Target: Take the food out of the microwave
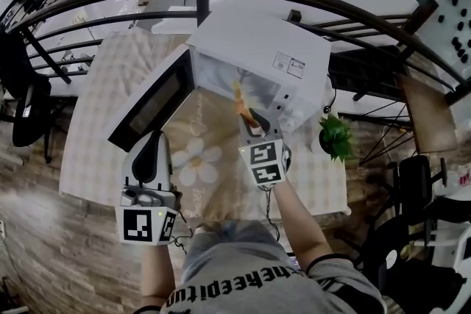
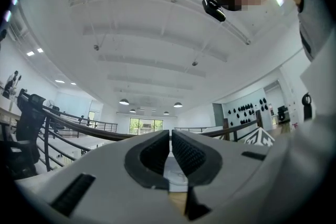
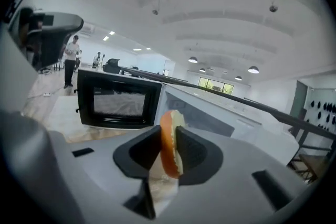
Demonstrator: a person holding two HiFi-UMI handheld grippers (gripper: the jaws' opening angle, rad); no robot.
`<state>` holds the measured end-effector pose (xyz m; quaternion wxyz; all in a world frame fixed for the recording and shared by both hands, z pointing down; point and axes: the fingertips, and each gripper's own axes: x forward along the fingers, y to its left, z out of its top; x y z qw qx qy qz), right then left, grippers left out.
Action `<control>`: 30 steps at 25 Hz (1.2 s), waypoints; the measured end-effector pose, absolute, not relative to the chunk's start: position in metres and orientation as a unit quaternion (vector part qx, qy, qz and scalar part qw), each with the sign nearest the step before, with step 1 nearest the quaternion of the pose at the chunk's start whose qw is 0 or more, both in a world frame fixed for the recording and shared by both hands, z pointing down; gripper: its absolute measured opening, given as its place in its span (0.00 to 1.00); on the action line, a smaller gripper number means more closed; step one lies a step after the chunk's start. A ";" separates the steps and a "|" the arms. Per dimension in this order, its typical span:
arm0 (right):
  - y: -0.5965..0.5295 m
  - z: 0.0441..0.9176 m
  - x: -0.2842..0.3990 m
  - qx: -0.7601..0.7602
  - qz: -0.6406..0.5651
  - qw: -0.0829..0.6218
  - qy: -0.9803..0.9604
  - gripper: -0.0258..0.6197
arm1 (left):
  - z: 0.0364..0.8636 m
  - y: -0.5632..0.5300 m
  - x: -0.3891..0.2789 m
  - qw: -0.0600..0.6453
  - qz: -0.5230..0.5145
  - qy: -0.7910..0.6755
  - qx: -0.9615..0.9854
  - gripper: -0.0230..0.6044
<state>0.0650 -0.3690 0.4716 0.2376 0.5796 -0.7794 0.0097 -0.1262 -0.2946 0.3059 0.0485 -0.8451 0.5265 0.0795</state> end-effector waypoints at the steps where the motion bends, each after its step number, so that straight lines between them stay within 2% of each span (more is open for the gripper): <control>1: -0.365 0.467 0.065 0.581 0.017 0.224 -0.782 0.19 | 0.305 -0.293 -0.126 0.049 0.080 0.524 -0.846 0.06; 30: -0.253 0.365 0.065 0.627 0.036 0.050 -0.776 0.20 | 0.283 -0.255 -0.127 0.051 0.100 0.466 -0.877 0.06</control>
